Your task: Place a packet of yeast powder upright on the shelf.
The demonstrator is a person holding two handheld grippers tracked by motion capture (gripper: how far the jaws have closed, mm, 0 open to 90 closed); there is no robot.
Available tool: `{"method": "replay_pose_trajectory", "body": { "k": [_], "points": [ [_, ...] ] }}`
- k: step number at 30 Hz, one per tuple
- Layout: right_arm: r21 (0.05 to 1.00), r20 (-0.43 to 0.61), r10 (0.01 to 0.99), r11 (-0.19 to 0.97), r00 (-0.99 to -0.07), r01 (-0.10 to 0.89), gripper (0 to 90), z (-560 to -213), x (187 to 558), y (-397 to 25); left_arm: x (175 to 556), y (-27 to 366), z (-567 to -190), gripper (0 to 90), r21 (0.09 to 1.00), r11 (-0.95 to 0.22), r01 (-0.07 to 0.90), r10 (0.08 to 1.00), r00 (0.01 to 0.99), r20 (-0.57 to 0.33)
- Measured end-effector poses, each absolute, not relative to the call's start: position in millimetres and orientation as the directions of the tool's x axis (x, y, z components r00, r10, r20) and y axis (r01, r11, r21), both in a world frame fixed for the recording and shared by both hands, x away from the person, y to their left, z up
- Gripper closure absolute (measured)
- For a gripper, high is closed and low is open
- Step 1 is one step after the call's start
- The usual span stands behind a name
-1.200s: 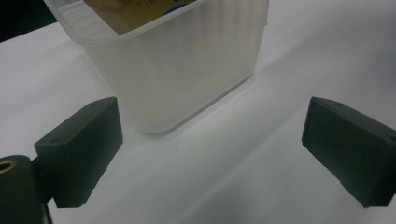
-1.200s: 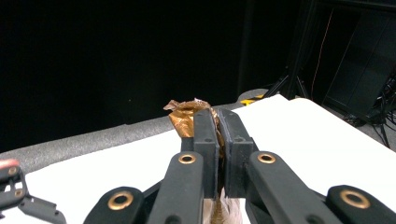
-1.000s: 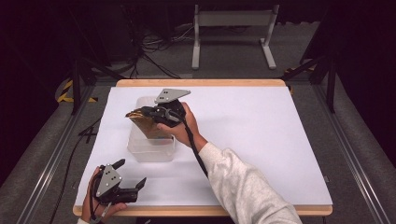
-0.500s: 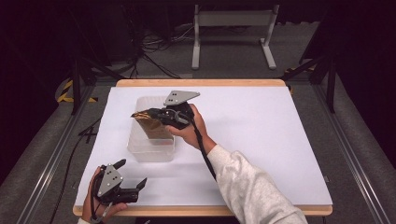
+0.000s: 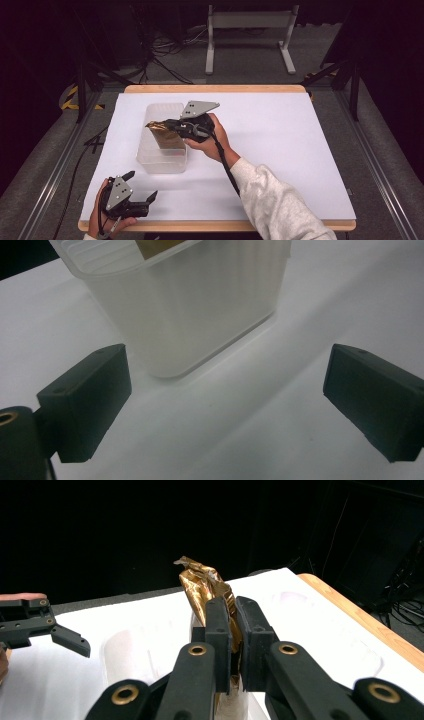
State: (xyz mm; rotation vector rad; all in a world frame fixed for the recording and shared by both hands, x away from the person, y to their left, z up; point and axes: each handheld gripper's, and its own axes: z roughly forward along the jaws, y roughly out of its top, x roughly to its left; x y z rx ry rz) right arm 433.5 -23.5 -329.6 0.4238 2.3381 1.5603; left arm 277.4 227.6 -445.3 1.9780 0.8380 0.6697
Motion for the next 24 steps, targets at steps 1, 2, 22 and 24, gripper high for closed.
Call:
{"method": "replay_pose_trajectory", "body": {
  "k": [1, 2, 22, 24],
  "points": [
    [0.926, -0.085, 0.4, 0.37, -0.913, 0.076, 84.6, -329.6, 433.2, -24.7, 277.3, 227.0, -445.3, 6.0, 0.863, -0.406, 0.3, 0.763, 0.631, 0.139],
    [0.926, -0.084, 0.402, 0.37, -0.912, 0.078, 84.5, -329.6, 433.0, -26.0, 277.3, 226.8, -445.3, 6.0, 0.863, -0.407, 0.299, 0.762, 0.632, 0.14],
    [0.892, -0.145, 0.429, 0.446, -0.892, 0.069, 71.8, -326.7, 428.9, -44.0, 277.2, 226.3, -446.1, 6.0, 0.862, -0.41, 0.299, 0.76, 0.634, 0.142],
    [0.888, -0.154, 0.433, 0.455, -0.888, 0.068, 70.4, -325.6, 427.5, -48.6, 277.0, 226.4, -446.1, 6.0, 0.861, -0.41, 0.3, 0.762, 0.632, 0.143]
  ]
}}
